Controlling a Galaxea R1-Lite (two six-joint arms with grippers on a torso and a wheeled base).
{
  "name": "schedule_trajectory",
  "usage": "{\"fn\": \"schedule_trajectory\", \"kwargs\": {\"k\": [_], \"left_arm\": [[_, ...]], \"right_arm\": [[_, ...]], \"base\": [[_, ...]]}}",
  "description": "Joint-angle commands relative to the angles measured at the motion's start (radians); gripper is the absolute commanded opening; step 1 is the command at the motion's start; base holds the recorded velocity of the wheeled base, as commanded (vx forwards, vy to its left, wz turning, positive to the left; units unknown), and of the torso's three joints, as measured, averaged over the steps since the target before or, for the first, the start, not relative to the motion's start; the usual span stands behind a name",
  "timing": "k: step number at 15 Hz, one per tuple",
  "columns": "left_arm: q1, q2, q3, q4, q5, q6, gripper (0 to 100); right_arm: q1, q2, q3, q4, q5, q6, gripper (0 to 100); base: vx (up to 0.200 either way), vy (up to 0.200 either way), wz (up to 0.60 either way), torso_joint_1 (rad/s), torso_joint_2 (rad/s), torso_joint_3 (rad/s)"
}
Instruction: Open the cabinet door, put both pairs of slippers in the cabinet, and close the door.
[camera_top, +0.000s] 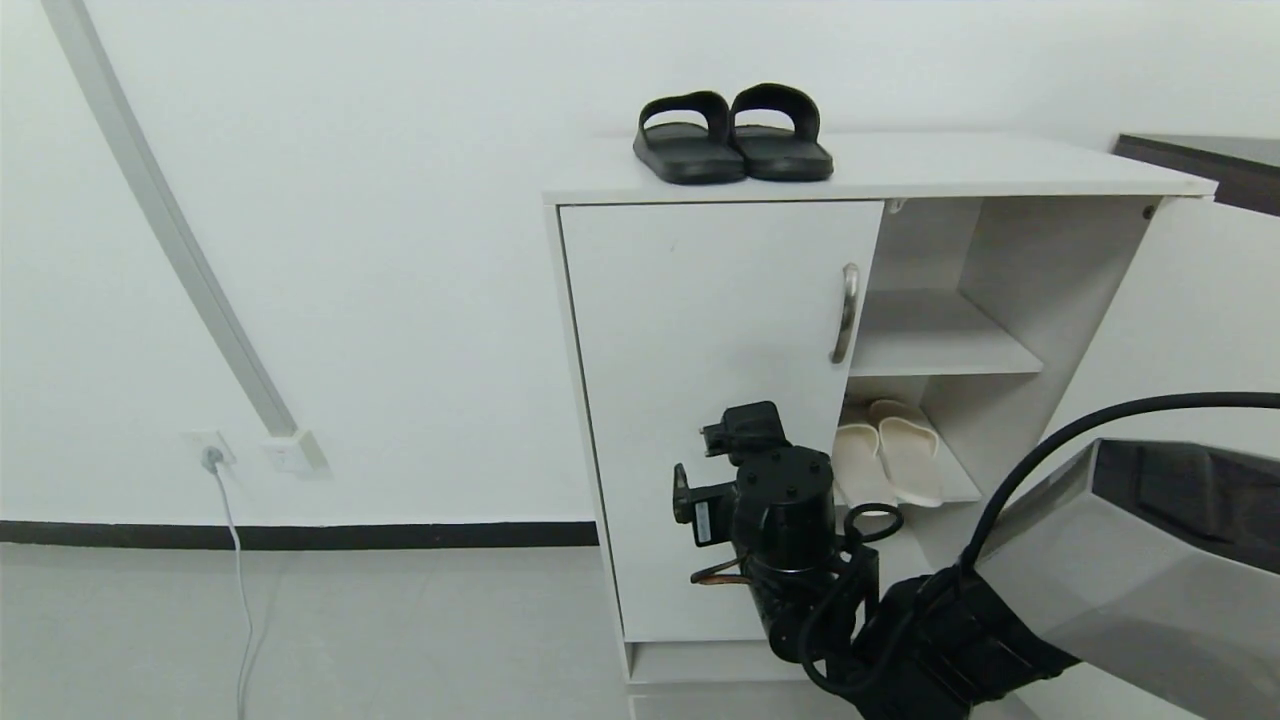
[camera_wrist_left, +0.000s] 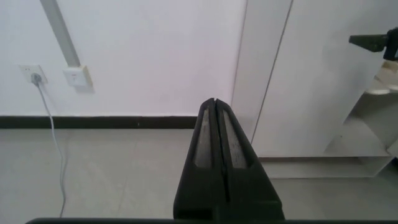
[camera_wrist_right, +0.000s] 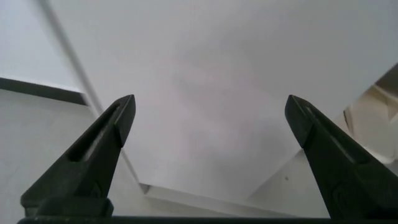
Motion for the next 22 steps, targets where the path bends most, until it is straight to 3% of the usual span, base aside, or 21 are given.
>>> {"fn": "schedule_trajectory", "kwargs": {"k": [1, 22], "left_arm": [[0.000, 0.001, 0.000, 0.000, 0.001, 0.000, 0], [0.000, 0.001, 0.000, 0.000, 0.001, -0.002, 0]], "right_arm": [[-0.001, 0.002, 0.002, 0.003, 0.000, -0.001, 100], [0.000, 0.002, 0.013, 0.002, 0.000, -0.012, 100]], "base": [[0.000, 0.000, 0.00, 0.036, -0.49, -0.364], [0.000, 0.000, 0.00, 0.165, -0.49, -0.329]]}}
